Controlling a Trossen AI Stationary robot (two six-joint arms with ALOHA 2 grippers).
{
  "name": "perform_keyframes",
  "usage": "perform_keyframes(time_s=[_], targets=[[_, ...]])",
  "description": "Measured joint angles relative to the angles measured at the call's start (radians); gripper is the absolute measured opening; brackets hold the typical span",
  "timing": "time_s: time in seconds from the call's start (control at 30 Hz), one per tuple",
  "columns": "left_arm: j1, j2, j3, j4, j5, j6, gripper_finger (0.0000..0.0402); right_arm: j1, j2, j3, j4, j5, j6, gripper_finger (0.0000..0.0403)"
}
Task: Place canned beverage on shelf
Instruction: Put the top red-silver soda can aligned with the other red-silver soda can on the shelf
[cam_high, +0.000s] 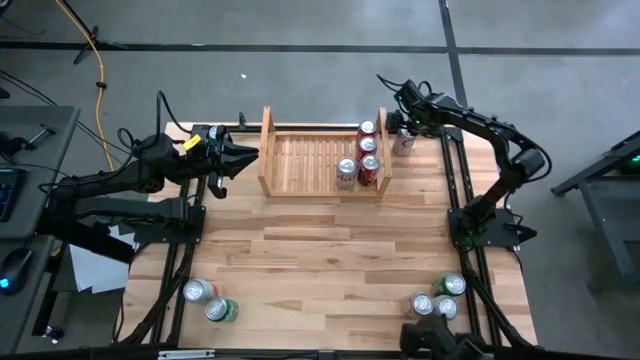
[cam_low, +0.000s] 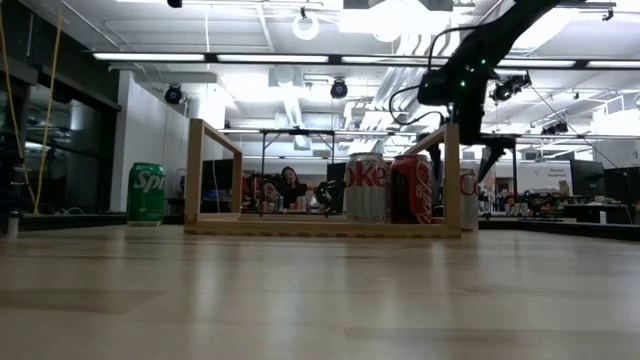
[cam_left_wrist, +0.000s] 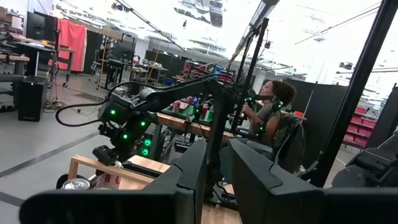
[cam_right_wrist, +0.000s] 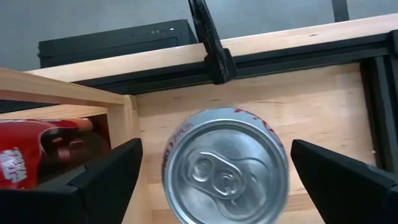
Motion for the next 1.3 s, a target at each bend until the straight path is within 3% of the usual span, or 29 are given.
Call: perform_keyframes(time_s=[0.17,0.43,0.67,1.0,1.3], targets=[[0.000,0.000,0.000,-0.010,0.000,0.000,0.0061,-0.002,0.007,0.001,0.008,-0.001,0.000,0.0379],[0.000,0.000,0.000,-0.027,0.000,0.000,0.0060,-0.025,0.007,0.002,-0.019,-0.013,-0.058,0.0270],[0.000,0.000,0.000,-0.031,-0.002,0.000,0.0060,-0.026,-0.063,-0.010,-0.098,0.016,-0.154,0.0270],[0.000,0.000,0.000,-0.043,-0.030,0.000,0.0060,-0.025,-0.368,0.022,-0.110,0.067,-0.216,0.0270],[0.000,0.001,0.000,-0.043,-0.030,0.000,0.0060,0.118,-0.525,0.153,0.108,-0.021,-0.221,0.0270]])
